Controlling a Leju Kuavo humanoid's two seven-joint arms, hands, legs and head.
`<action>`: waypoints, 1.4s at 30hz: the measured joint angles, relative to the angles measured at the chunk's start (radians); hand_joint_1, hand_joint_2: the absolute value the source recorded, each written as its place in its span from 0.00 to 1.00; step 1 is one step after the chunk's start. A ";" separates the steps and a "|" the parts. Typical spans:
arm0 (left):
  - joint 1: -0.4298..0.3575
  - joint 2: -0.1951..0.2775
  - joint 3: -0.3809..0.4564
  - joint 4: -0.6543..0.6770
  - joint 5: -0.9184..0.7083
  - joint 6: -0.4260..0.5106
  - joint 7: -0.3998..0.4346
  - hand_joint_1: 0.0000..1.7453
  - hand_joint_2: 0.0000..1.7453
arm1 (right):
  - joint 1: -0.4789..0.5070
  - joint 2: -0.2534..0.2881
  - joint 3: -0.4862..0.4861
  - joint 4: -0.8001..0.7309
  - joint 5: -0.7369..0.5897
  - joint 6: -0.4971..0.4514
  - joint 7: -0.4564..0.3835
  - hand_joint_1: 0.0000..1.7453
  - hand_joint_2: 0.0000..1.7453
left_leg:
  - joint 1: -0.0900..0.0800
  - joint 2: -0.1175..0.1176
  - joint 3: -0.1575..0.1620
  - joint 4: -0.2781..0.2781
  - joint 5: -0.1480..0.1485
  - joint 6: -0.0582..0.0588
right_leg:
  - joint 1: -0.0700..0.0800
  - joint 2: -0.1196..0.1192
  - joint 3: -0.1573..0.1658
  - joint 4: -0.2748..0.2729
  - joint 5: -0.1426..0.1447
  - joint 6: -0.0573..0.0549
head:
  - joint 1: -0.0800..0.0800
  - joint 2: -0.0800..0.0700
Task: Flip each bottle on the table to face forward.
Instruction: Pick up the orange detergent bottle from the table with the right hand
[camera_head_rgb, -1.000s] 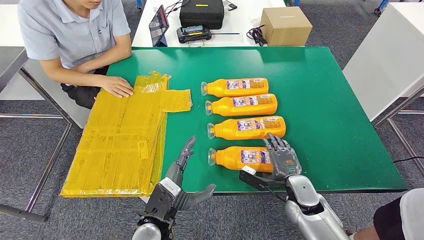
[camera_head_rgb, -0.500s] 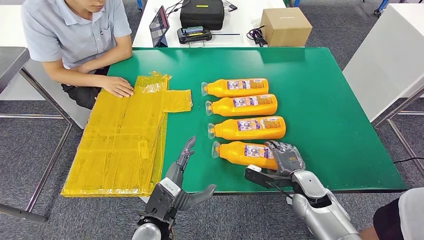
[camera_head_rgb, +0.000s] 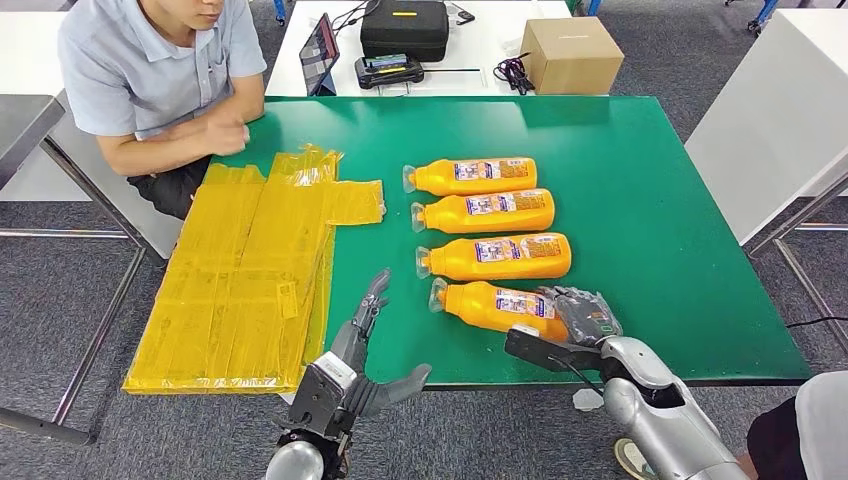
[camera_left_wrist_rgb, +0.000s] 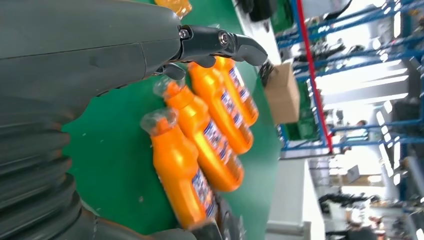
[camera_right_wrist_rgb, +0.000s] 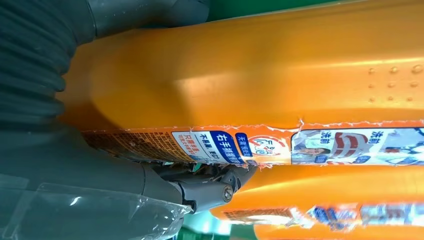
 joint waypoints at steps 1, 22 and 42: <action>-0.003 -0.001 0.000 0.003 0.010 0.010 -0.010 0.00 1.00 | 0.004 -0.001 -0.008 0.000 -0.032 -0.002 -0.020 1.00 1.00 | 0.000 0.000 0.000 0.000 0.000 0.000 | 0.000 0.000 0.000 0.000 0.000 0.000 | 0.000 0.000; -0.049 -0.024 0.000 0.134 0.286 -0.011 -0.084 0.00 1.00 | 0.137 0.147 -0.151 -0.136 -0.348 -0.004 -0.242 1.00 1.00 | 0.000 0.001 -0.002 0.000 0.000 0.000 | 0.000 0.001 -0.001 0.000 0.000 0.000 | 0.000 0.000; -0.105 -0.027 0.000 0.236 0.497 -0.172 -0.135 0.00 1.00 | 0.056 0.221 -0.108 -0.166 -0.471 0.136 -0.300 0.98 1.00 | 0.000 0.001 -0.004 0.000 0.000 0.000 | 0.000 0.001 -0.003 0.000 0.000 0.000 | 0.000 0.000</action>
